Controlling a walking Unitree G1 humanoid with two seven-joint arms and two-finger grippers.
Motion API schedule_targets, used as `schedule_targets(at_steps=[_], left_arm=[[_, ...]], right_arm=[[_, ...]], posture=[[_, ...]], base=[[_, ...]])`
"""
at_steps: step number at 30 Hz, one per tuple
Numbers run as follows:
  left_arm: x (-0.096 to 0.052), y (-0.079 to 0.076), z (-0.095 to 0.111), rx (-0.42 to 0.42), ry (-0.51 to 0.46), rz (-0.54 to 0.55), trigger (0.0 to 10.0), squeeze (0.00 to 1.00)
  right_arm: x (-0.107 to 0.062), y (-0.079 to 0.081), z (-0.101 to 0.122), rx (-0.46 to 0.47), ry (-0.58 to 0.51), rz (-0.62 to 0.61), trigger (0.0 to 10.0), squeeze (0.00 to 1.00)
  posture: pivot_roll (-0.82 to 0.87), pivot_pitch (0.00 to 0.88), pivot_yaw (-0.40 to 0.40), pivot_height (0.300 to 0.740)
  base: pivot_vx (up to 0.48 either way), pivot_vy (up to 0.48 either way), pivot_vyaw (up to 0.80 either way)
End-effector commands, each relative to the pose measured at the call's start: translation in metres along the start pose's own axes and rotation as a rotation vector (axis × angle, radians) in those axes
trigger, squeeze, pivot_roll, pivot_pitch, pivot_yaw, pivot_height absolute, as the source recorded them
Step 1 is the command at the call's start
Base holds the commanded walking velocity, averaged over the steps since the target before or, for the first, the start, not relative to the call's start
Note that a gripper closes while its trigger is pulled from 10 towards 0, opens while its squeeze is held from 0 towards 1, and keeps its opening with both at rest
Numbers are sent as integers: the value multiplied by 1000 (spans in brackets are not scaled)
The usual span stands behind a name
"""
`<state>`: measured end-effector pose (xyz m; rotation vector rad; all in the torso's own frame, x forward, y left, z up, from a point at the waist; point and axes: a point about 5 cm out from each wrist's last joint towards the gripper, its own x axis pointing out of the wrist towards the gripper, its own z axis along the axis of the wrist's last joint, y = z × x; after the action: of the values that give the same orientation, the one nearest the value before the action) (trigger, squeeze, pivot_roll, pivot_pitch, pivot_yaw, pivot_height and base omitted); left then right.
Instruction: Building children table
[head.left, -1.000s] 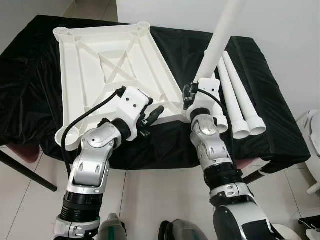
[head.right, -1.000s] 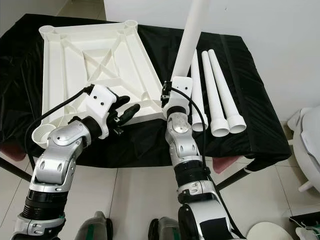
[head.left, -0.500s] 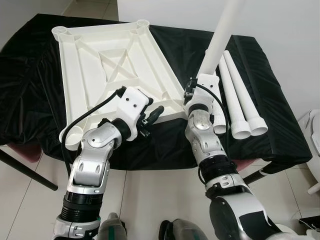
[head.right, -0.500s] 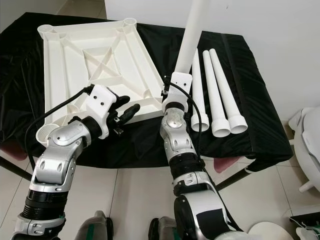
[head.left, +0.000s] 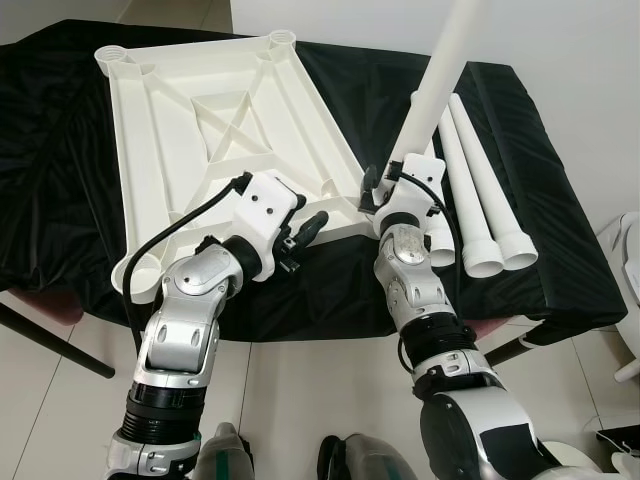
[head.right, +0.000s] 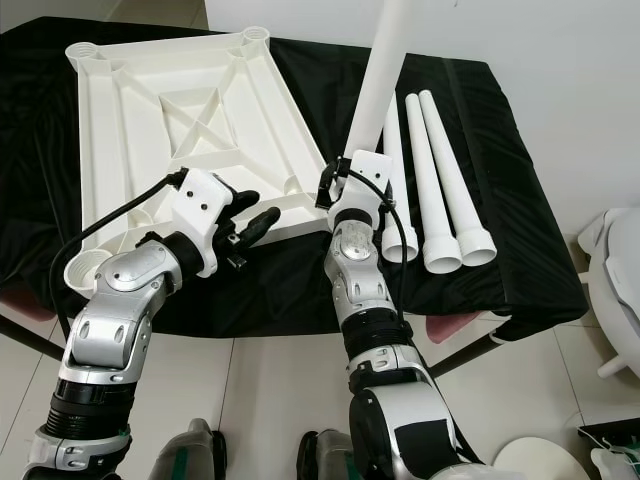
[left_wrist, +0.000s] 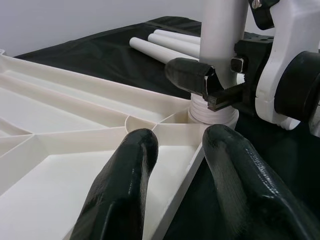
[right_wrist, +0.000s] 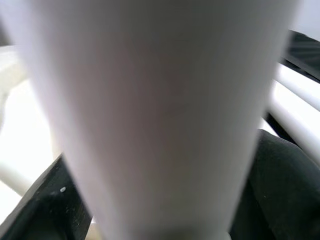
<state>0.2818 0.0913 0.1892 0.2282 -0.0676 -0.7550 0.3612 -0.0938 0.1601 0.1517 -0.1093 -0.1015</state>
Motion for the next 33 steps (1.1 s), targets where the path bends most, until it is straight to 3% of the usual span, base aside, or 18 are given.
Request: schedule_targets(at_steps=[1, 6, 9, 21, 28, 29, 30, 32, 33], left_arm=[[1, 7, 3, 19, -12, 144, 10000, 0], [1, 7, 3, 20, -14, 144, 10000, 0], [2, 7, 4, 20, -17, 146, 10000, 0], [1, 6, 3, 24, -18, 142, 10000, 0], [1, 8, 3, 29, -17, 142, 10000, 0], [1, 8, 3, 30, -17, 142, 10000, 0], [1, 8, 3, 30, -17, 142, 10000, 0], [0, 9, 4, 33, -15, 142, 10000, 0], [0, 9, 3, 33, -14, 143, 10000, 0]], right_arm=[[5, 1, 3, 2, -5, 143, 10000, 0], [8, 1, 6, 11, -2, 231, 10000, 0], [13, -10, 7, -42, 19, 394, 10000, 0], [24, -46, 13, -155, 53, 539, 10000, 0], [23, -50, 11, -199, 76, 615, 10000, 0], [24, -53, 11, -207, 81, 623, 3333, 0], [24, -53, 11, -207, 81, 623, 3333, 0], [25, -57, 11, -214, 94, 646, 0, 0], [24, -58, 10, -214, 107, 664, 0, 0]], posture=[[56, 45, -61, 740], [56, 45, -61, 740], [56, 38, -66, 740], [59, 28, -68, 740], [60, 26, -65, 740], [62, 25, -60, 740], [62, 25, -60, 740], [61, 30, -58, 740], [61, 30, -58, 740]], base=[[0, 0, 0], [0, 0, 0], [0, 0, 0], [0, 0, 0], [0, 0, 0], [0, 0, 0], [0, 0, 0], [0, 0, 0], [0, 0, 0]])
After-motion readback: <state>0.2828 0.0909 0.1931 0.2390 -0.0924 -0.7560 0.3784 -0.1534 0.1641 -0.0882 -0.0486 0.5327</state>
